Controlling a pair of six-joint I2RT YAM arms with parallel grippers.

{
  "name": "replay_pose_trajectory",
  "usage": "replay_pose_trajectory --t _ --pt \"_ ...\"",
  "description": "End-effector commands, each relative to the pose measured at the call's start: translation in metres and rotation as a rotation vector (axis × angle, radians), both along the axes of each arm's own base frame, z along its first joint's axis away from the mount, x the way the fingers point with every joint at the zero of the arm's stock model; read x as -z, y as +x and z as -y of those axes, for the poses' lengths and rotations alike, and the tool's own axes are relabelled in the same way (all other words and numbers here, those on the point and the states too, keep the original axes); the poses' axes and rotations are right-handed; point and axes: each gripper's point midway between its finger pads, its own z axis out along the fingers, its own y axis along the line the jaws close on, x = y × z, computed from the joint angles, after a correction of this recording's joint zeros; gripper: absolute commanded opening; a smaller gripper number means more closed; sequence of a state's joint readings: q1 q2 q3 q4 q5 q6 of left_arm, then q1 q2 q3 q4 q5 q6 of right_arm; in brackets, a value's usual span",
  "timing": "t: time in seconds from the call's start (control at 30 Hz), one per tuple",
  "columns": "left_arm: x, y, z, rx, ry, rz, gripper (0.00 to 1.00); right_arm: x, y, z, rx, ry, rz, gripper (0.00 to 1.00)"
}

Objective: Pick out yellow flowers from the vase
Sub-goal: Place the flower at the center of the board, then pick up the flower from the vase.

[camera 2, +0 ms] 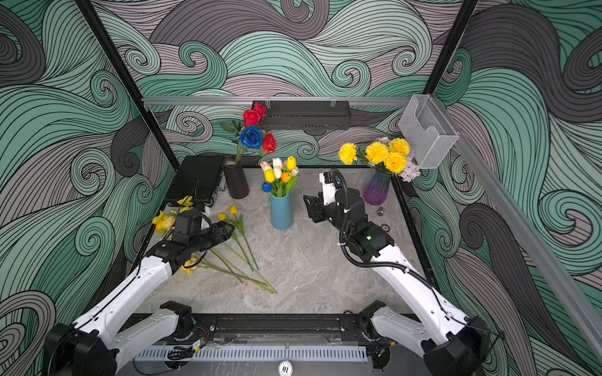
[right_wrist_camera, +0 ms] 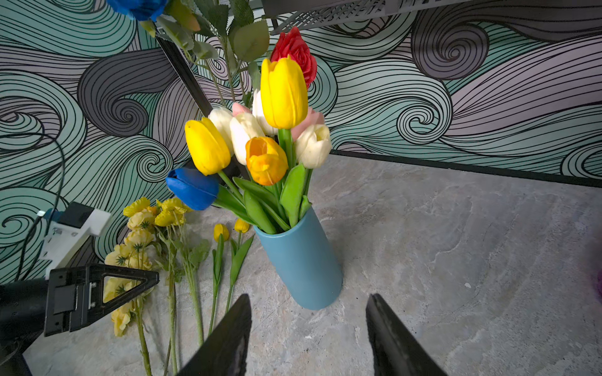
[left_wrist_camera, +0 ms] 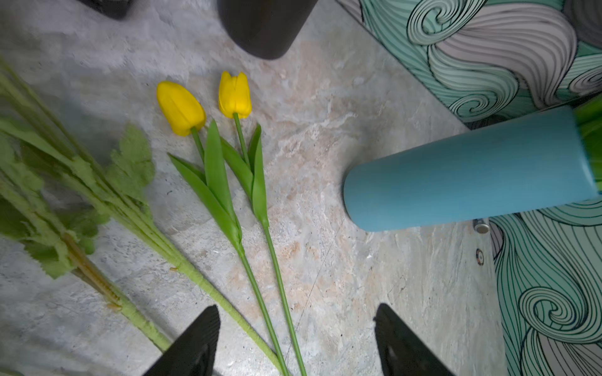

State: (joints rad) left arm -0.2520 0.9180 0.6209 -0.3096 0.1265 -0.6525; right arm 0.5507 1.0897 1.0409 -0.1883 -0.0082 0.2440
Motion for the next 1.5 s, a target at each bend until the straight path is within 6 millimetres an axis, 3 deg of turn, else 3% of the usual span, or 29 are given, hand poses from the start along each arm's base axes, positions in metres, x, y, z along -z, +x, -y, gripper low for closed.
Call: replay_pose_trajectory --t 0.0,0.23,0.4,0.6,0.87,1.1,1.47 --pt "-0.012 0.004 -0.013 -0.031 0.05 0.117 0.78 -0.016 0.005 -0.007 -0.013 0.04 -0.001 0.55" --pt "-0.022 -0.001 -0.009 0.013 0.044 0.256 0.82 -0.021 0.021 -0.024 -0.039 0.057 -0.034 0.48" --pt "-0.016 -0.006 -0.004 0.057 0.038 0.31 0.84 -0.024 0.033 -0.043 -0.087 0.074 -0.071 0.36" --pt "-0.01 -0.008 0.007 0.142 0.048 0.348 0.84 -0.021 0.045 -0.063 -0.116 0.073 -0.11 0.3" --pt "-0.002 -0.009 0.008 0.171 0.074 0.364 0.85 -0.008 0.04 -0.083 -0.118 0.108 -0.108 0.25" --pt "0.001 -0.006 0.009 0.173 0.077 0.36 0.86 0.014 0.043 -0.076 -0.05 0.115 -0.136 0.2" --pt "0.004 -0.003 0.01 0.174 0.08 0.349 0.86 0.019 0.038 -0.103 -0.157 0.066 -0.121 0.18"
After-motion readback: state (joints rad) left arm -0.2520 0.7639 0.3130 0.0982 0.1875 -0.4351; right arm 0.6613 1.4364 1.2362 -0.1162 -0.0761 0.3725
